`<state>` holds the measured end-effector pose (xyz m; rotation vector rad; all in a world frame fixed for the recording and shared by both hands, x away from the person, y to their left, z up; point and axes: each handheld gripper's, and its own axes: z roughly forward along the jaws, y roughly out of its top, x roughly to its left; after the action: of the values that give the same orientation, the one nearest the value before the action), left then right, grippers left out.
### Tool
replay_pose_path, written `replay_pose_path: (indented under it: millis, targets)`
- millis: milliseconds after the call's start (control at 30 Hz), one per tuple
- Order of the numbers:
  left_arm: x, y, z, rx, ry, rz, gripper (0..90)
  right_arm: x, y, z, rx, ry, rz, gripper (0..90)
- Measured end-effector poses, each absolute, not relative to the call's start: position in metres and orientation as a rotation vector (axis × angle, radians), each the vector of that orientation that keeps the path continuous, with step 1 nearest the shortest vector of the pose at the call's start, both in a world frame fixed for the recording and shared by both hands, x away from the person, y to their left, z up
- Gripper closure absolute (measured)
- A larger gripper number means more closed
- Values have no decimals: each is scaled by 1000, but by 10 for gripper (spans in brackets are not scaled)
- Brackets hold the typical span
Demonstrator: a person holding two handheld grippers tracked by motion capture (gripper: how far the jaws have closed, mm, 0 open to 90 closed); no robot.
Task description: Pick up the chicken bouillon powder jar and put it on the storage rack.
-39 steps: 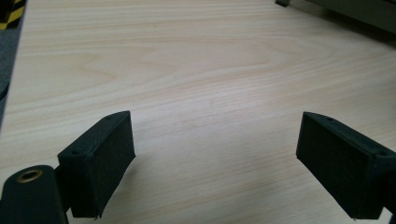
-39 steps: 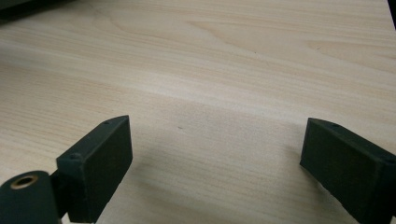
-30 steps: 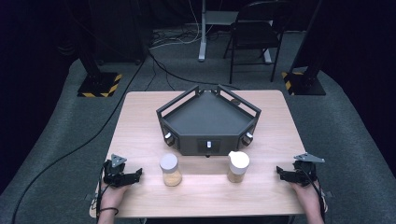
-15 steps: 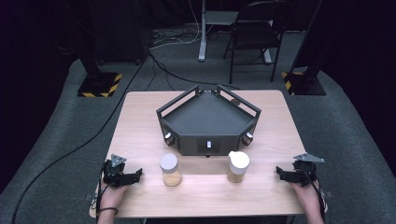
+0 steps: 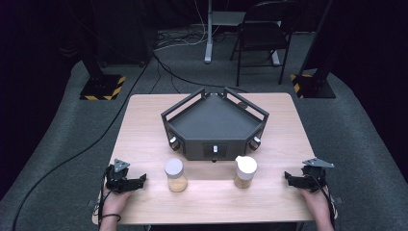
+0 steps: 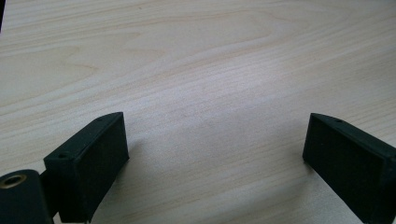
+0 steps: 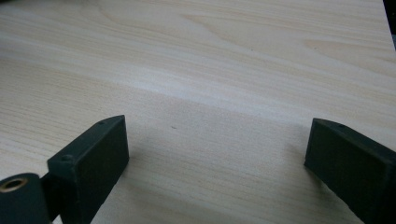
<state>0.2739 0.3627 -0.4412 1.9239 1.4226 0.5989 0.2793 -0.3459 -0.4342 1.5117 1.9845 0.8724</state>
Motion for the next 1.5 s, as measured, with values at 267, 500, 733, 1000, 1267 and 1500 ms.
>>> replay_pose_path:
  millis: [267, 500, 733, 1000, 1267, 1500]
  targets:
    - [274, 368, -442, 1908, 1418, 584, 67, 279, -346, -434, 1512, 1984, 873, 52]
    - [271, 373, -440, 1878, 1415, 584, 73, 279, -346, -434, 1512, 1985, 873, 52]
    - [263, 377, -430, 1848, 1387, 599, 81, 279, -346, -434, 1512, 1985, 872, 52]
    - [252, 373, -410, 1829, 1315, 620, 82, 279, -346, -434, 1512, 1985, 872, 50]
    - [243, 372, -394, 1795, 1220, 588, 87, 279, -346, -434, 1511, 1985, 872, 50]
    - [238, 367, -381, 1799, 1135, 558, 86, 280, -346, -434, 1510, 1987, 872, 48]
